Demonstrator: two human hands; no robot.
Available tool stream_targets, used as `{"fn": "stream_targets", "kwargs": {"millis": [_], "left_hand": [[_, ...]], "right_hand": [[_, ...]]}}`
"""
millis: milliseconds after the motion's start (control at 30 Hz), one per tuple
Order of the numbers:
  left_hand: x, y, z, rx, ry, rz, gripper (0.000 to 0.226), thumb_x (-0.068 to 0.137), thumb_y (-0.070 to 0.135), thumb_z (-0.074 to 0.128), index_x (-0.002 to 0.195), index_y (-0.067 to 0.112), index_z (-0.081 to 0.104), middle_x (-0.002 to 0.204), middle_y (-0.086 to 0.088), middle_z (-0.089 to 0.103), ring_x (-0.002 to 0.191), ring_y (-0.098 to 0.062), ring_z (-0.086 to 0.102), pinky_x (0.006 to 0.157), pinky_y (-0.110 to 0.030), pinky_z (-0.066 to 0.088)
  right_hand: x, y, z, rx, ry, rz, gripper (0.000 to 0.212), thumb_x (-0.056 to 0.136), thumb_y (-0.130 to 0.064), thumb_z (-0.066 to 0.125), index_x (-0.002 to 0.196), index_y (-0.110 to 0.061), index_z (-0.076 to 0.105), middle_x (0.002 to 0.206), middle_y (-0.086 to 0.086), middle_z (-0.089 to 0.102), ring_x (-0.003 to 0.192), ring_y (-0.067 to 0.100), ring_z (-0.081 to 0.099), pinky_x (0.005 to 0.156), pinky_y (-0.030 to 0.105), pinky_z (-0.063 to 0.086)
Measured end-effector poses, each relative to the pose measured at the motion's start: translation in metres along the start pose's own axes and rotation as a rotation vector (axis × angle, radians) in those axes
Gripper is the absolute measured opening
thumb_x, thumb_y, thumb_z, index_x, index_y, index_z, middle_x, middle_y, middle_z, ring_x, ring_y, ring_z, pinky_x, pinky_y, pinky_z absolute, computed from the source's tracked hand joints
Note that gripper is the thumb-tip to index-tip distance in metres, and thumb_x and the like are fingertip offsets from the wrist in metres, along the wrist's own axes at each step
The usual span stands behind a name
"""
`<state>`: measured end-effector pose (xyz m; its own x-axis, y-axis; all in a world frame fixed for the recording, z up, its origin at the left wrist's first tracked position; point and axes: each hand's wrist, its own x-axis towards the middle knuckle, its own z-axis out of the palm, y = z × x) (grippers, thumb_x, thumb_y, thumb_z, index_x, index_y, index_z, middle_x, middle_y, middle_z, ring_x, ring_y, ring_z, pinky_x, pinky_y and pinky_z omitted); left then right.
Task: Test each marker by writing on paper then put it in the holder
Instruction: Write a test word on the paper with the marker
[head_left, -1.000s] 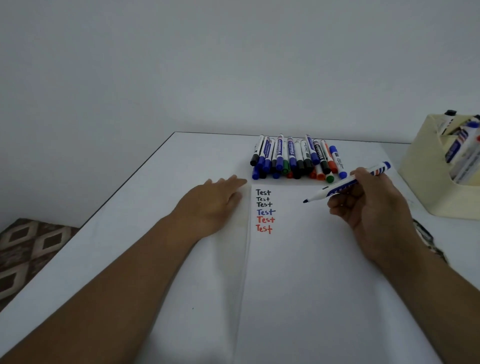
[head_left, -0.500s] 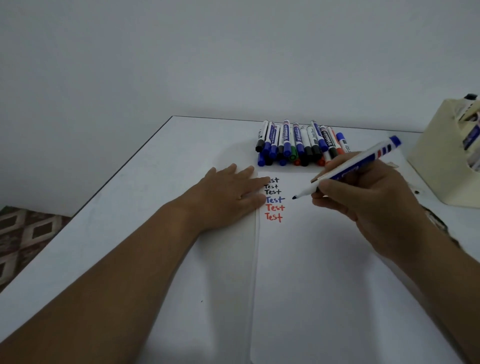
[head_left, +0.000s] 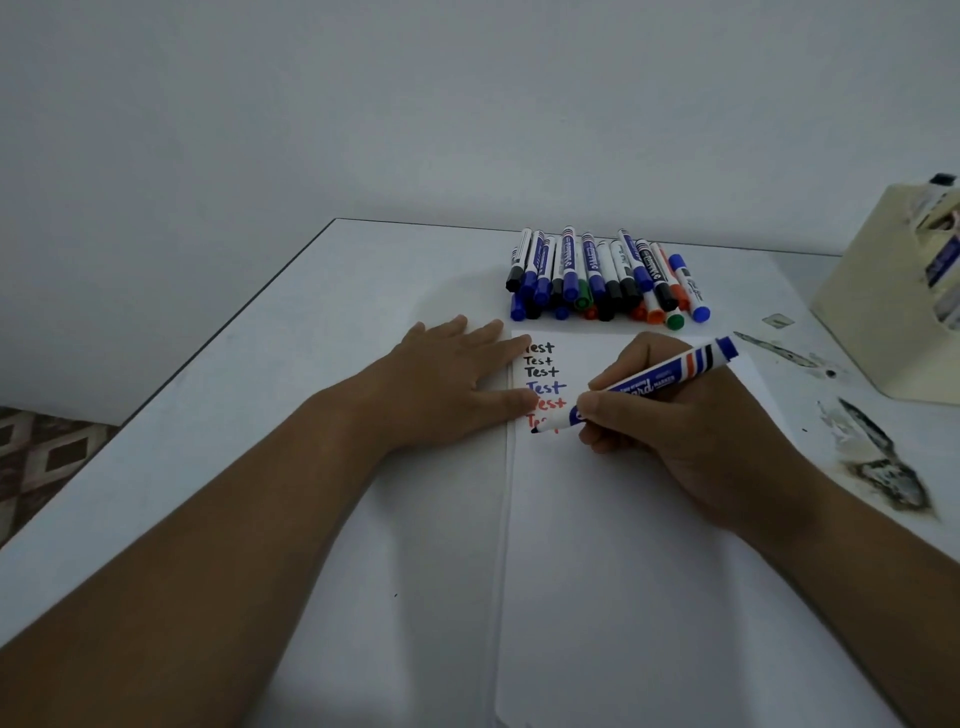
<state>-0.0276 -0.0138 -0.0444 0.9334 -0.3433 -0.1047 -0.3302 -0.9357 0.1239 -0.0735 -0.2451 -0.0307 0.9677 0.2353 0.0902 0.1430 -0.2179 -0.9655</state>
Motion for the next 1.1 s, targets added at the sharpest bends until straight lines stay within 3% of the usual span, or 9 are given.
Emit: {"fn": "stream_targets", "kwargs": {"millis": [100, 233, 367, 600, 800, 967, 1100], "left_hand": [[0.0002, 0.0004, -0.0004, 0.006, -0.010, -0.002, 0.083, 0.084, 0.083, 0.021, 0.157, 0.046, 0.005, 0.167, 0.011, 0.004, 0.154, -0.018, 0.000, 0.124, -0.048, 0.006], [0.0003, -0.0006, 0.0004, -0.002, -0.013, -0.010, 0.085, 0.080, 0.085, 0.019, 0.156, 0.048, 0.006, 0.167, 0.012, 0.004, 0.154, -0.017, 0.000, 0.124, -0.048, 0.005], [-0.0003, 0.0000, 0.0001, -0.013, -0.016, -0.009, 0.089, 0.077, 0.086, 0.016, 0.156, 0.048, 0.006, 0.167, 0.013, 0.003, 0.154, -0.017, 0.000, 0.124, -0.048, 0.004], [-0.0010, 0.0009, -0.0005, 0.013, -0.009, 0.000, 0.082, 0.085, 0.082, 0.022, 0.157, 0.045, 0.007, 0.167, 0.011, 0.004, 0.154, -0.018, 0.001, 0.124, -0.048, 0.005], [0.0005, -0.0005, 0.0004, 0.016, -0.002, 0.000, 0.080, 0.086, 0.081, 0.022, 0.157, 0.046, 0.007, 0.167, 0.011, 0.004, 0.154, -0.018, 0.001, 0.124, -0.049, 0.006], [0.0003, -0.0008, 0.0013, 0.006, -0.012, -0.007, 0.082, 0.084, 0.083, 0.021, 0.156, 0.047, 0.006, 0.167, 0.013, 0.004, 0.154, -0.017, 0.000, 0.124, -0.049, 0.005], [0.0002, -0.0007, 0.0003, -0.004, -0.012, -0.008, 0.085, 0.082, 0.084, 0.020, 0.156, 0.047, 0.007, 0.167, 0.012, 0.004, 0.154, -0.017, 0.000, 0.124, -0.048, 0.005]], "right_hand": [[-0.0001, -0.0003, 0.0016, -0.054, 0.001, -0.003, 0.027, 0.069, -0.034, 0.078, 0.085, -0.015, 0.069, 0.075, 0.008, 0.076, 0.067, 0.026, 0.074, 0.067, 0.036, 0.064], [0.0013, 0.0014, 0.0026, -0.097, -0.010, 0.015, 0.022, 0.074, -0.029, 0.079, 0.085, -0.015, 0.068, 0.076, 0.008, 0.076, 0.073, 0.031, 0.074, 0.074, 0.044, 0.063], [0.0005, -0.0008, 0.0018, -0.101, -0.032, 0.018, 0.036, 0.061, -0.038, 0.077, 0.083, -0.012, 0.067, 0.073, 0.008, 0.075, 0.068, 0.028, 0.073, 0.069, 0.040, 0.064], [0.0012, 0.0009, 0.0013, -0.061, -0.006, -0.006, 0.034, 0.063, -0.037, 0.076, 0.086, -0.013, 0.068, 0.074, 0.007, 0.076, 0.067, 0.026, 0.074, 0.064, 0.031, 0.063], [0.0002, -0.0018, 0.0038, -0.100, -0.028, -0.014, 0.031, 0.064, -0.038, 0.076, 0.084, -0.016, 0.069, 0.075, 0.007, 0.076, 0.071, 0.029, 0.074, 0.069, 0.036, 0.064], [0.0029, 0.0026, 0.0024, -0.151, 0.021, 0.000, 0.014, 0.080, -0.023, 0.080, 0.081, -0.017, 0.068, 0.072, 0.007, 0.075, 0.067, 0.024, 0.073, 0.069, 0.037, 0.063], [0.0012, 0.0010, 0.0012, -0.105, 0.042, -0.010, 0.013, 0.081, -0.018, 0.079, 0.083, -0.013, 0.067, 0.072, 0.007, 0.075, 0.063, 0.023, 0.072, 0.063, 0.031, 0.062]]}}
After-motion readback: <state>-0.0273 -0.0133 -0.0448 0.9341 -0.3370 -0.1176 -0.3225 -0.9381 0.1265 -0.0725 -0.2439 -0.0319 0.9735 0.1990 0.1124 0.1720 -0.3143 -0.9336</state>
